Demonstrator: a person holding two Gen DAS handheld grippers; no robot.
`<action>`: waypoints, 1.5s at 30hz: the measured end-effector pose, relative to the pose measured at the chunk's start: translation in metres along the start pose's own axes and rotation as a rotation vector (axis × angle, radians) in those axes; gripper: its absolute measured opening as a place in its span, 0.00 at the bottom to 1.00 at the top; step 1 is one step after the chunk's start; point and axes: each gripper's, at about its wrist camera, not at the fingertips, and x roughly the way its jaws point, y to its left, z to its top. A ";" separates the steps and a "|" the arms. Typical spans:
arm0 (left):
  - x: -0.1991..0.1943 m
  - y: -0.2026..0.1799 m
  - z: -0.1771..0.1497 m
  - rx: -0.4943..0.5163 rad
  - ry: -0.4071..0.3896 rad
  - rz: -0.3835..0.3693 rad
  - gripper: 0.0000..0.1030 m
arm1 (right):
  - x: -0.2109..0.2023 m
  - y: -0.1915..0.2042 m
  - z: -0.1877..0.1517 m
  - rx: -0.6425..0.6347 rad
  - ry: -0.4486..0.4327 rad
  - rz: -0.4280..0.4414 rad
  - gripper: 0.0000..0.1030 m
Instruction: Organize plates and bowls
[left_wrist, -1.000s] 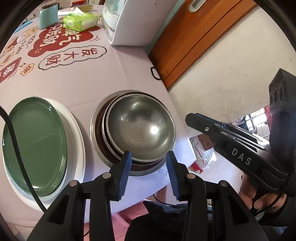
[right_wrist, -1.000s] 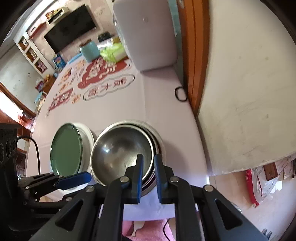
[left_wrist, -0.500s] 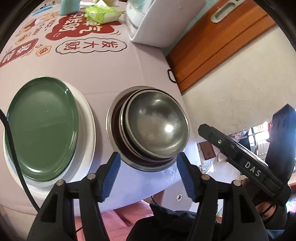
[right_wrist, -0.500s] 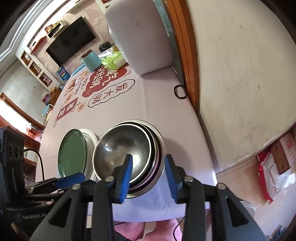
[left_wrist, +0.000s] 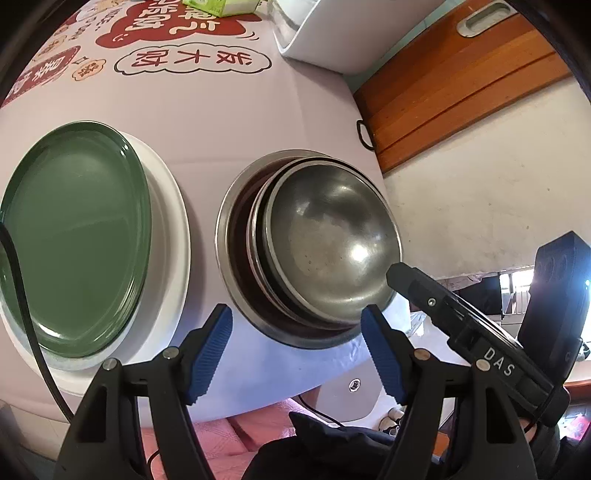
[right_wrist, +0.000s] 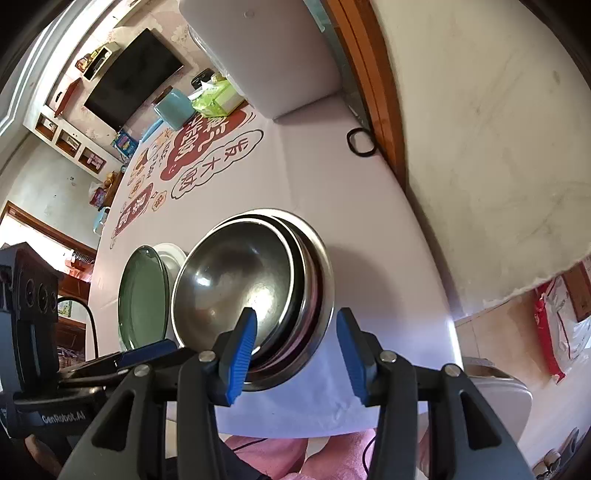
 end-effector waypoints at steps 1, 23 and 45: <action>0.001 0.001 0.001 -0.005 0.004 -0.002 0.69 | 0.002 -0.001 0.001 0.003 0.005 0.003 0.44; 0.037 0.003 0.035 -0.058 0.045 0.042 0.68 | 0.033 -0.016 0.015 0.033 0.114 0.074 0.44; 0.056 0.002 0.056 -0.094 0.069 0.105 0.60 | 0.057 -0.019 0.048 -0.017 0.183 0.126 0.44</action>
